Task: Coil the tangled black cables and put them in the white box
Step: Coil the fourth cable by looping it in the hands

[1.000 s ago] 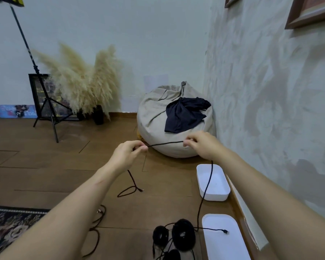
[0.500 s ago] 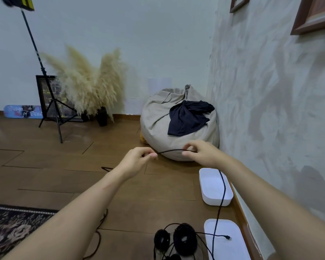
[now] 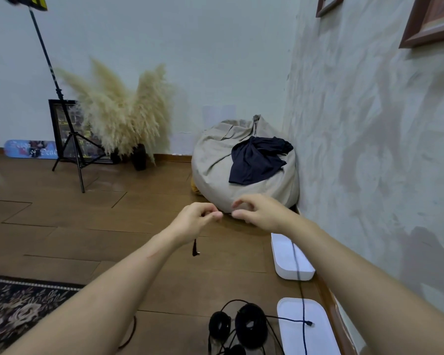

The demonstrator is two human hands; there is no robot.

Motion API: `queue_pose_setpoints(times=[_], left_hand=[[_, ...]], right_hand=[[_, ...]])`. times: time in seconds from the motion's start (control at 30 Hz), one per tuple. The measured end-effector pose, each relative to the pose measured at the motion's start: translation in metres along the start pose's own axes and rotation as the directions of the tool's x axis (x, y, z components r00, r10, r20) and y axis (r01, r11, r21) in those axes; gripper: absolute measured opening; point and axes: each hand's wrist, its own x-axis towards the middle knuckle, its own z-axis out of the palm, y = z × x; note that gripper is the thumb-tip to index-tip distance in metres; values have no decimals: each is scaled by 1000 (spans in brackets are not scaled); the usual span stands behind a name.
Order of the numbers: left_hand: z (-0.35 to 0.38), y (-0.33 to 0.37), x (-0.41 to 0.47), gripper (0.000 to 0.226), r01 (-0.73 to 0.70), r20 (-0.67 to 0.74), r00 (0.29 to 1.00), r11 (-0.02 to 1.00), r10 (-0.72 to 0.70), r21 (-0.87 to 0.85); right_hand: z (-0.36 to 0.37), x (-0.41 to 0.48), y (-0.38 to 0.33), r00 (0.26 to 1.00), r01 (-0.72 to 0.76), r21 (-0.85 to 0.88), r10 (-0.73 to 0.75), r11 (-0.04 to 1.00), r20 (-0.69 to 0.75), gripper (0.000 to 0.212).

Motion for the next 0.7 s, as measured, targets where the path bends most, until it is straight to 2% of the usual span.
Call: queue_pose_setpoints(times=[0.1, 0.23, 0.33, 0.4, 0.47, 0.53, 0.57, 0.63, 0.7], left_hand=[[1, 2, 1, 28, -8, 2, 1000, 1000, 9, -5], [-6, -8, 0, 28, 24, 20, 999, 1000, -25, 15], [-8, -15, -1, 27, 39, 34, 998, 993, -43, 115], [-11, -18, -2, 28, 44, 7, 999, 993, -45, 112], [-8, -14, 0, 28, 19, 5, 1000, 997, -19, 76], [1, -4, 1, 27, -28, 28, 999, 999, 26, 44], [5, 2, 2, 27, -49, 33, 998, 998, 48, 29], [7, 8, 2, 25, -54, 19, 998, 999, 54, 9], [2, 6, 1, 26, -12, -1, 1000, 1000, 12, -9]], right_hand=[[1, 5, -6, 996, 34, -66, -39, 997, -78, 18], [-8, 3, 15, 992, -42, -122, 27, 992, -124, 19], [-15, 1, 29, 974, -143, -147, 113, 979, -196, 20], [-19, -1, 34, 972, -178, -132, 154, 975, -175, 15], [-14, -2, 25, 989, -138, -74, 134, 988, -64, 13], [-1, -1, 9, 999, -49, -34, 50, 998, 15, 25], [5, 0, 1, 1000, -7, -31, 8, 999, 26, 24], [6, 3, -6, 999, 37, -57, -38, 998, -11, 16], [-3, 2, 2, 995, 7, -74, -14, 997, -98, 21]])
